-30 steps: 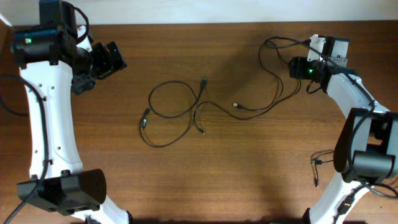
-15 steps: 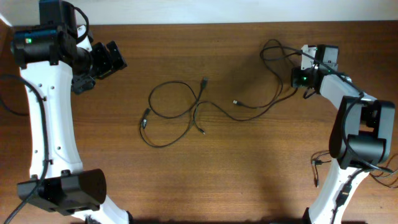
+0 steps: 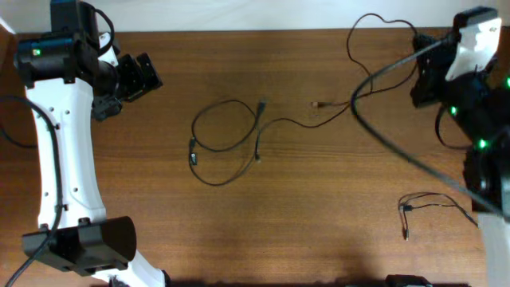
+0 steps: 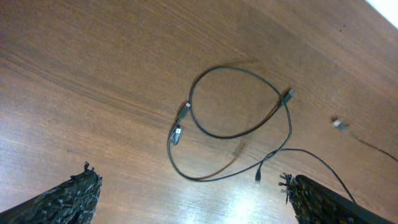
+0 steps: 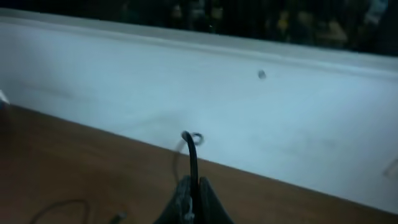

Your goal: Untangle cables

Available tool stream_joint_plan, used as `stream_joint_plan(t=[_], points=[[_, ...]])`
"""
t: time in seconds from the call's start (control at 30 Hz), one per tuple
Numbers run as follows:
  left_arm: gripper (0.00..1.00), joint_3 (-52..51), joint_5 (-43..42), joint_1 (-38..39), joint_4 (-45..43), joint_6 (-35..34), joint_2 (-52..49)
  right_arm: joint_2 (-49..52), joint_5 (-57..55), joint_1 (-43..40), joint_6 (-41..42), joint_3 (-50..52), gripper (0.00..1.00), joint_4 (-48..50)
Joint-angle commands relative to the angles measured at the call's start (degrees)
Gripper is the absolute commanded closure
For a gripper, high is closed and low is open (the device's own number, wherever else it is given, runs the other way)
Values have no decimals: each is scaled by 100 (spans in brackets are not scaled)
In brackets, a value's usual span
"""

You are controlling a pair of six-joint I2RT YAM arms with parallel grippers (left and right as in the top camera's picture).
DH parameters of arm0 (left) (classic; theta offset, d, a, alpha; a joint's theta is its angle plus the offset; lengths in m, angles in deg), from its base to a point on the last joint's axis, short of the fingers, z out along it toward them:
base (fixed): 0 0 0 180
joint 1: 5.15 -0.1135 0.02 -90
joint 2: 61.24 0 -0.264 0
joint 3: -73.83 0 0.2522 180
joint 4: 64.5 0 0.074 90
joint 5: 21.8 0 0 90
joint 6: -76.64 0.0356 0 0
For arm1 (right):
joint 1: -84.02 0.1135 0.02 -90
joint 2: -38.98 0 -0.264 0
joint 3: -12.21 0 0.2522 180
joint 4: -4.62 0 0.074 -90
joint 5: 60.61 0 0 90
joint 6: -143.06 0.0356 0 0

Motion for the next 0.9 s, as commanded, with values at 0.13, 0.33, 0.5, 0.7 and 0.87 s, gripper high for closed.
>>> stream_joint_plan(t=[0.13,0.33,0.5,0.7,0.87], points=[[1,72,-2922,7,87,4109,103,-101,1429,267,68,50,96,92],[1,72,-3543,409,114,5053,103,-304,2037,267,557,50,96,1714],[1,72,-3237,706,107,5049,103,-476,774,245,188,50,96,2857],[1,72,-3241,758,107,5049,103,-549,-240,247,-142,50,96,2879],[1,46,-2940,1300,-527,4977,-35,-549,24,256,-133,50,96,2765]])
